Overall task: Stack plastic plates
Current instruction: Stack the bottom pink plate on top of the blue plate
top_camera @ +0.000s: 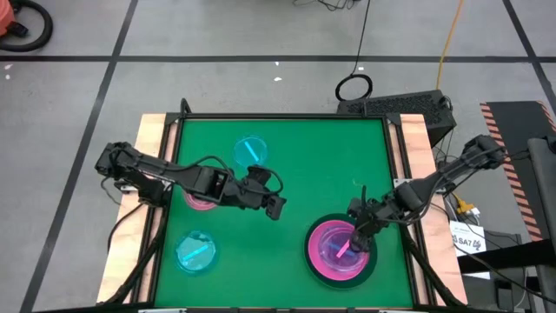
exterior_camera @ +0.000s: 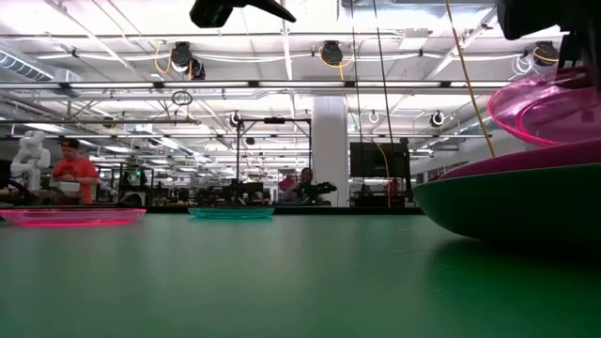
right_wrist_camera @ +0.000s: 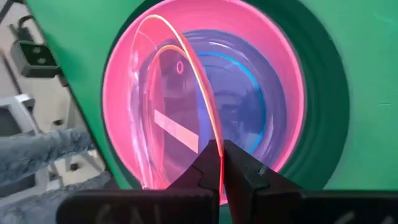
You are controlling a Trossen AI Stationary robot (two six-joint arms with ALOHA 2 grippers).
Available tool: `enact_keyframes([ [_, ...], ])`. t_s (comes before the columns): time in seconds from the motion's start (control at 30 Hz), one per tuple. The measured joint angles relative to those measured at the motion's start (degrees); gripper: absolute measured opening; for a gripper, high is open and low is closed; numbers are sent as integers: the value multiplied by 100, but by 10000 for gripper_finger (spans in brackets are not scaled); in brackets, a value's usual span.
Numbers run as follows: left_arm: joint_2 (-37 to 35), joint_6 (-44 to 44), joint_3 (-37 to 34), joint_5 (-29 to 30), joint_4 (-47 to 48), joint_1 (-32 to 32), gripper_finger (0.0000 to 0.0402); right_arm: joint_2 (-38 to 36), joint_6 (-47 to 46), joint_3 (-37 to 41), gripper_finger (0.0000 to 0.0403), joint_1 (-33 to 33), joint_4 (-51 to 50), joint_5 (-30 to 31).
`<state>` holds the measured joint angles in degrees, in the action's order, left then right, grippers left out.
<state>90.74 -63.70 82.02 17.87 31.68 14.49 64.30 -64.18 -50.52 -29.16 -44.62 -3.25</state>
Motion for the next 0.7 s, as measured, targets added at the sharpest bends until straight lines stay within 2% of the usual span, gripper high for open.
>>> enact_keyframes([
  [0.23,0,-2,0,2,27,94,179,-60,191,3,4,183,-274,9],
  [0.4,0,13,0,2,35,102,179,-49,123,197,8,257,-30,-2],
  [0.7,0,38,0,2,35,99,179,-42,-241,472,73,257,-191,24],
])
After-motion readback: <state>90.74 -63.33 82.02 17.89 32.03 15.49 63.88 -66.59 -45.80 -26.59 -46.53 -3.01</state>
